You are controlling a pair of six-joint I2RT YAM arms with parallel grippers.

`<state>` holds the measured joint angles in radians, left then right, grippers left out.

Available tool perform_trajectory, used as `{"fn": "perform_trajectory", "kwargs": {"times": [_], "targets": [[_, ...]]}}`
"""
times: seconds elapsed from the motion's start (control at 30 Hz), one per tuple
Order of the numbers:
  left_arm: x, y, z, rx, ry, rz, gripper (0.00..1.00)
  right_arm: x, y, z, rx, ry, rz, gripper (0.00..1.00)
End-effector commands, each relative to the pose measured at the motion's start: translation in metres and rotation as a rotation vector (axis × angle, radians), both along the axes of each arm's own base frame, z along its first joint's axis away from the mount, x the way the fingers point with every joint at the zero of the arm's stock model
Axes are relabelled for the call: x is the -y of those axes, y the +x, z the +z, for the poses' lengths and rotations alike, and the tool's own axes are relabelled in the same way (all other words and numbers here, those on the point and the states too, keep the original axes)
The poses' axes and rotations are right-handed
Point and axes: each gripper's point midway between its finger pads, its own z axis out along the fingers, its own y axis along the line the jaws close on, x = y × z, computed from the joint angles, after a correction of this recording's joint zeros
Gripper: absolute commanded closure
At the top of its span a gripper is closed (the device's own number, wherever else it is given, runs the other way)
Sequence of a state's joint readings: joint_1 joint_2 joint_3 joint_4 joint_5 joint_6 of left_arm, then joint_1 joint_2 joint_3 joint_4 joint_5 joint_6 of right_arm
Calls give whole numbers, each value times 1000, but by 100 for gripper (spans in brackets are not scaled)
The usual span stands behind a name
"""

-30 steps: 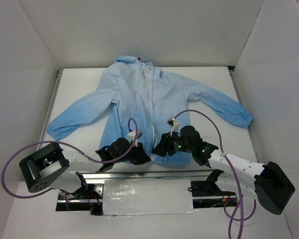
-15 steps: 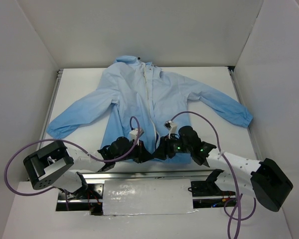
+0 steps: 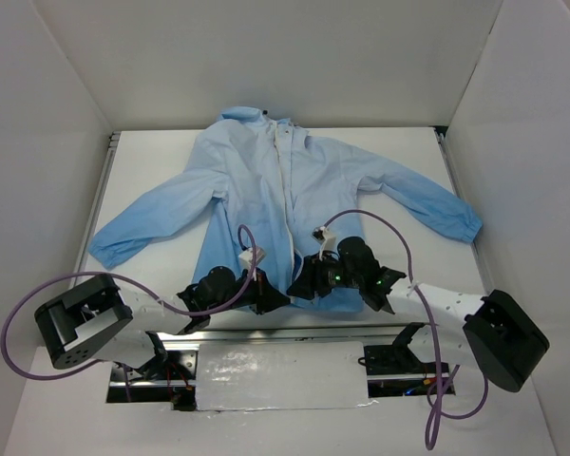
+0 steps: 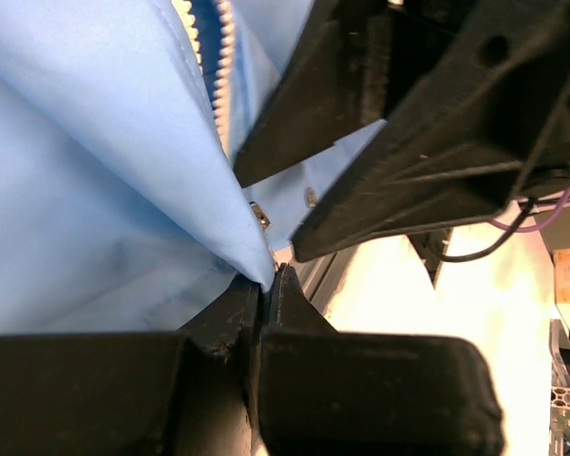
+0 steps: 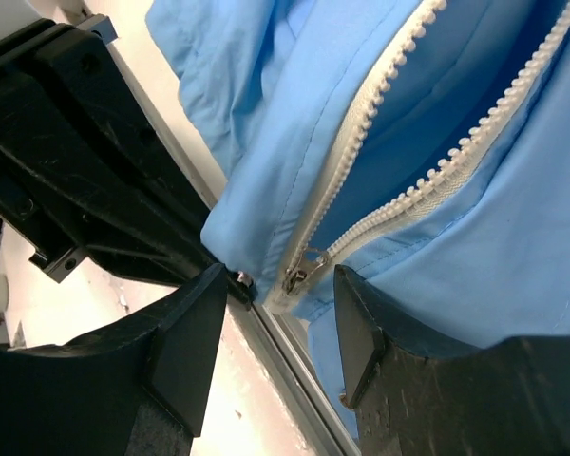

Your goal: Zip up the jacket

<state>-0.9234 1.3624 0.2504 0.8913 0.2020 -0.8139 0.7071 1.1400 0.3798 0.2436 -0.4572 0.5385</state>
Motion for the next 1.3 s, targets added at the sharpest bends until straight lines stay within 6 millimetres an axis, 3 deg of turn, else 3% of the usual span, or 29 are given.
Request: {"fn": "perform_trajectory", "kwargs": {"times": [0.0,0.17,0.33,0.43,0.63,1.0,1.2,1.27], "targets": [[6,-1,29,93,-97,-40,100,-13,13,24,72,91,17,44],[7,-5,31,101,-115,-68,100,-20,10,30,89,130,72,44],[9,-9,31,101,-124,-88,100,-21,21,35,114,128,61,44],[9,-9,31,103,-125,-90,100,-22,23,27,98,110,68,44],[8,-7,33,111,-123,-82,100,-22,15,14,66,134,124,45],[0,1,29,106,-101,-16,100,-10,-5,25,74,217,270,47],[-1,2,30,109,-92,-9,100,-15,-9,20,35,243,316,48],[0,0,32,111,-99,-21,100,-16,-2,17,53,235,285,48]]}}
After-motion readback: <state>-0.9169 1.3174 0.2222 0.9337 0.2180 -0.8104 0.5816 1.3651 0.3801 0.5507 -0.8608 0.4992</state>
